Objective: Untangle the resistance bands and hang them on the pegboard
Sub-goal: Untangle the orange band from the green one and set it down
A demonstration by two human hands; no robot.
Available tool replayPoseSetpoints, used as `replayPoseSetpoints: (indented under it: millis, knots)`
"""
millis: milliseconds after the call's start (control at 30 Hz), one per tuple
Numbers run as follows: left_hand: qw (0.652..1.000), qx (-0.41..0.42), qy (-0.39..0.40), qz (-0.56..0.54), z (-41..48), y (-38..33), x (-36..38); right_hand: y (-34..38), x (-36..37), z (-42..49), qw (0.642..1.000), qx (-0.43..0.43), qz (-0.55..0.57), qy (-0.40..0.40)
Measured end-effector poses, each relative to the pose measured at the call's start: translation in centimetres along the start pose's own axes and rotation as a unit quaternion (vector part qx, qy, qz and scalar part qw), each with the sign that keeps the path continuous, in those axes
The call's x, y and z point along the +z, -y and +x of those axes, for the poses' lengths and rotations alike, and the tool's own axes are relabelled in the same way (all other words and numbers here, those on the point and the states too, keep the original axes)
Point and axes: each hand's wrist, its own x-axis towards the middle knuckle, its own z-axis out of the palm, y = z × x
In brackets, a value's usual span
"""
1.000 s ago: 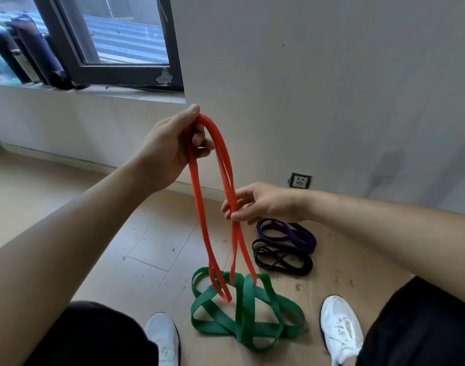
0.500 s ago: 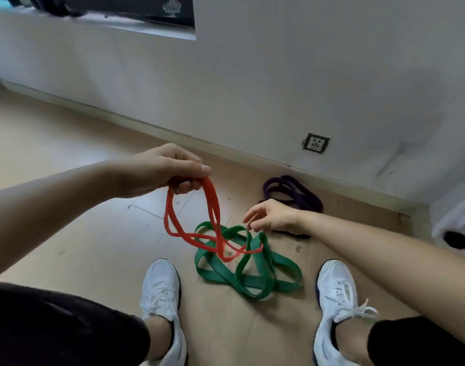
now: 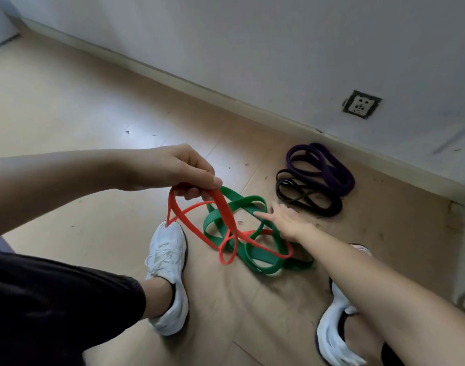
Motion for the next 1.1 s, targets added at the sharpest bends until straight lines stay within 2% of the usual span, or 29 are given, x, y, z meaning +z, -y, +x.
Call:
replayPoseSetpoints:
  millis: [67,100,200,267,367,533,700,800,933,1033,1100]
  knots:
    - [1.000,-0.010,-0.001,-0.002,0.4,0.3,0.1,-0.1,-0.4,0.4,0.987,-0.089,-0.137,0.000]
    - [1.000,-0.016,-0.003,-0.003,0.5,0.4,0.2,-0.2,-0.9,0.5,0.978,-0.119,-0.170,0.005]
    - [0.999,-0.032,0.001,-0.006,0.7,1.0,0.4,-0.7,-2.1,0.8,0.972,-0.154,-0.179,-0.014]
    - [0.999,-0.040,0.010,-0.007,0.7,1.5,0.6,-1.2,-2.4,1.1,0.978,-0.144,-0.147,-0.024]
    - [0.999,-0.047,0.014,-0.003,0.5,2.1,0.7,-1.7,-2.3,1.4,0.994,-0.101,-0.042,-0.028]
    - [0.999,-0.046,0.017,-0.002,0.1,2.3,0.6,-0.3,-3.3,0.8,0.991,-0.082,0.092,-0.046]
    - [0.999,-0.049,0.017,-0.001,-0.1,2.3,0.6,1.2,-3.8,-0.7,0.960,-0.072,0.233,-0.139]
    - [0.998,-0.054,0.017,0.001,-0.2,2.4,0.5,1.4,-4.5,-0.8,0.938,-0.067,0.271,-0.203]
    - [0.998,-0.056,0.035,0.005,-0.2,2.3,0.5,0.9,-6.5,0.0,0.910,-0.040,0.328,-0.249]
    - [0.998,-0.052,0.028,0.003,0.0,2.1,0.4,1.4,-7.7,1.2,0.912,-0.043,0.332,-0.238]
    - [0.999,-0.046,0.026,0.003,0.1,1.9,0.2,2.0,-8.0,1.8,0.927,-0.040,0.327,-0.179]
